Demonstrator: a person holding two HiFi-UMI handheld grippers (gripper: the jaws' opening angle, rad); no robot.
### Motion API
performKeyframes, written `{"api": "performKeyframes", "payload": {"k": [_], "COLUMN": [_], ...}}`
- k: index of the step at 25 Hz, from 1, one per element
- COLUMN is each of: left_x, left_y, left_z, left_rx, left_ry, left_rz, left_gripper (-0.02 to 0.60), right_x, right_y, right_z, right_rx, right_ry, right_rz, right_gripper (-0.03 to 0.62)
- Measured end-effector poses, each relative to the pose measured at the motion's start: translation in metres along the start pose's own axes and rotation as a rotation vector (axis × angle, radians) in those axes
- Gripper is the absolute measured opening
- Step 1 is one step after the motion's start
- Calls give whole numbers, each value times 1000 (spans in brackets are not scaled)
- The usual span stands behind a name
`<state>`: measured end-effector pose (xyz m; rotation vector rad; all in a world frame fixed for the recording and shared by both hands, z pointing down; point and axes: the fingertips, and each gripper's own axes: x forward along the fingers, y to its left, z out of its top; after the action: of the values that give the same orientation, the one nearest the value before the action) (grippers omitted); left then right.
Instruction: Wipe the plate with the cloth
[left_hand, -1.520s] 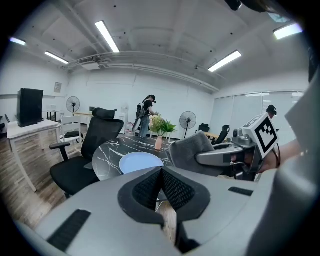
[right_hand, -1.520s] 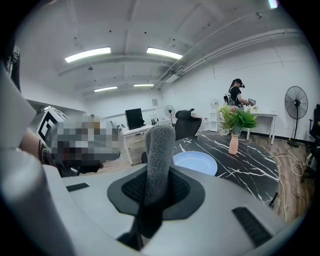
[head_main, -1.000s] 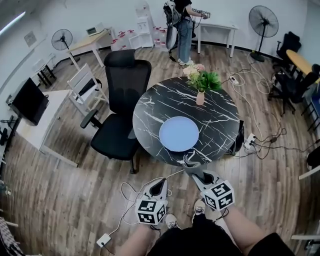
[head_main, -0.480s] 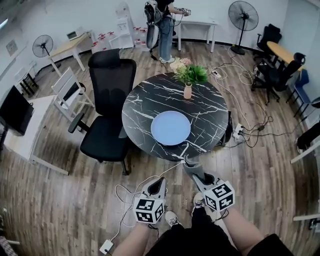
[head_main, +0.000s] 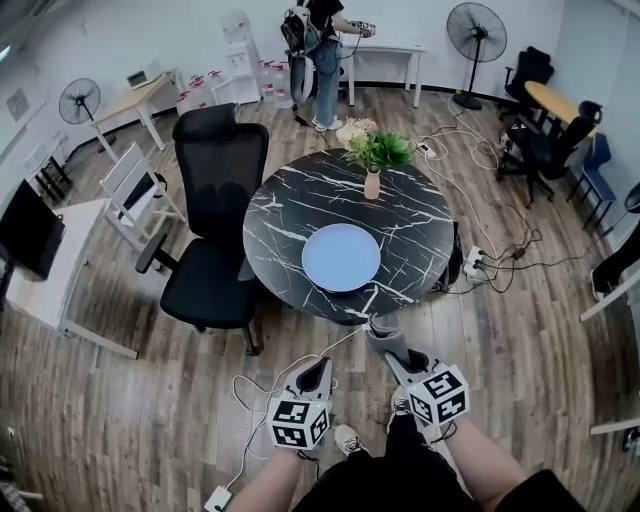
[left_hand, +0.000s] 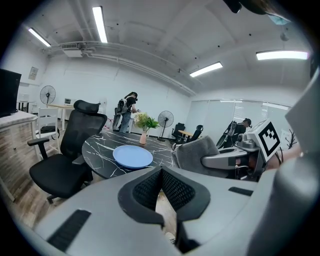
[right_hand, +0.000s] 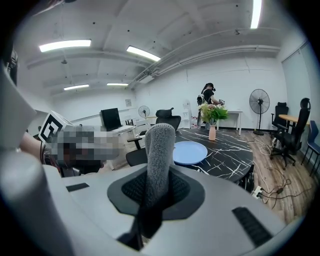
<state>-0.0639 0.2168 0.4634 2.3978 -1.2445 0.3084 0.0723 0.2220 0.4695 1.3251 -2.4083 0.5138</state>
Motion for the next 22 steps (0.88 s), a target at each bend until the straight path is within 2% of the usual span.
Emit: {"api": "performKeyframes", "payload": {"k": [22], "left_x": [10], "left_y": [11], "left_z": [0], "left_rx": [-14], "left_ry": [13], "left_rz": [-1], "left_gripper": [18], "right_x": [12], "right_y": [-6], "right_z": [-1], "right_rx": [14], "right_ry": [16], "right_rz": [-7], "right_gripper": [57]}}
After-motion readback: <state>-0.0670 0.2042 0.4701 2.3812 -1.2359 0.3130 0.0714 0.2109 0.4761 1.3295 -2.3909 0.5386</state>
